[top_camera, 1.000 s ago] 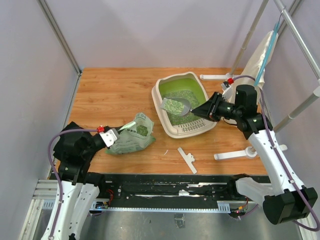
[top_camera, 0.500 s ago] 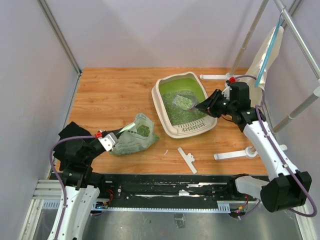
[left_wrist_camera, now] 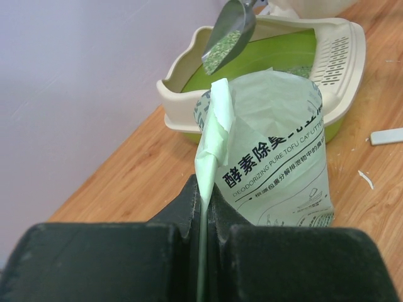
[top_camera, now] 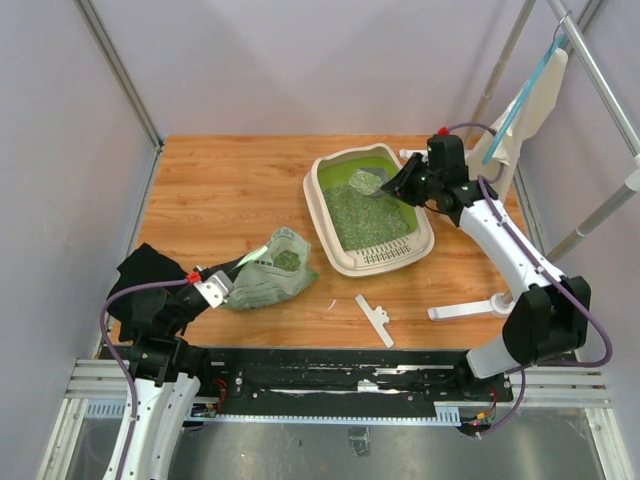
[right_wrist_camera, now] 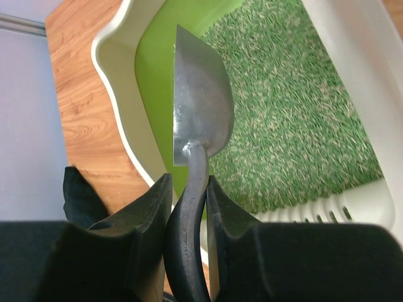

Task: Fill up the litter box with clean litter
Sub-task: Pour the cat litter into the litter box.

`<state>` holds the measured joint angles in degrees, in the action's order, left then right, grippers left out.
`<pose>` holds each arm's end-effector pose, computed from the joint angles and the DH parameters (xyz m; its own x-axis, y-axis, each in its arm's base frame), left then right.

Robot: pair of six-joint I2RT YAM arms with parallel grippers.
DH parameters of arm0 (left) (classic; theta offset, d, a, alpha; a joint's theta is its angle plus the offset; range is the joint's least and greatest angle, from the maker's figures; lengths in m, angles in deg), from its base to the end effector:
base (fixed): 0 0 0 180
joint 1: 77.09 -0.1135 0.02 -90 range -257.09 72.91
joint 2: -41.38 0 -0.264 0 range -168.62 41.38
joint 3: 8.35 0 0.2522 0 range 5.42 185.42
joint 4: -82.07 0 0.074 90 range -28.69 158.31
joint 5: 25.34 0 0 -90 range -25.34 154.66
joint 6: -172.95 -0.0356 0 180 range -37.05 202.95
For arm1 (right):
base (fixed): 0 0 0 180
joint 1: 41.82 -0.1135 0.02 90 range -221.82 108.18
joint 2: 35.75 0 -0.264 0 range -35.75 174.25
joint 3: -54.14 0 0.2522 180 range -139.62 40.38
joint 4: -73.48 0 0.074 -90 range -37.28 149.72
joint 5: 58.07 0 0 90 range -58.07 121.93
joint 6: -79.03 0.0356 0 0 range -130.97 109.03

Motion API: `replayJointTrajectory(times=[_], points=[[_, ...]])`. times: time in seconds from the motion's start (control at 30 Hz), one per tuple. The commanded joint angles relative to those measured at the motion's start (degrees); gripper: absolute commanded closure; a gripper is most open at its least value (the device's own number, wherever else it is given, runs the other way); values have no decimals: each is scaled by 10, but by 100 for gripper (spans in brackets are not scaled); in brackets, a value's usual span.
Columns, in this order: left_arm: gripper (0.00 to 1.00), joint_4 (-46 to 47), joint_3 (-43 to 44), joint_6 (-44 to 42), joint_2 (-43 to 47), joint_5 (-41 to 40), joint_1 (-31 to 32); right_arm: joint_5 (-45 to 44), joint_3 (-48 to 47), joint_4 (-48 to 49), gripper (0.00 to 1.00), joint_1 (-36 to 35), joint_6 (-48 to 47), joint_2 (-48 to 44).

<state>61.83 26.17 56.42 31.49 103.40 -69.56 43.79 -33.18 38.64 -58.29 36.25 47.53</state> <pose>0.0869 -0.0340 0.2717 0.3898 0.2999 -0.8707 0.6110 0.6232 0.4882 0.3184 0.1018 0.3377 -0.6614 0.5535 -0.5062 0.0570 0.7100 0.7019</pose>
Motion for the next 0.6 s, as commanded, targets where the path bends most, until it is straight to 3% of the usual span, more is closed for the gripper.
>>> replayJointTrajectory(times=[0.0, 0.23, 0.57], points=[[99, 56, 19, 1, 8, -3, 1, -54, -58, 31, 99, -25, -18, 38], [99, 15, 43, -10, -2, 15, 0, -89, -124, 10, 99, -54, -38, 92], [99, -26, 69, -20, 7, 16, 1, -176, -135, 9, 99, -45, -71, 94]])
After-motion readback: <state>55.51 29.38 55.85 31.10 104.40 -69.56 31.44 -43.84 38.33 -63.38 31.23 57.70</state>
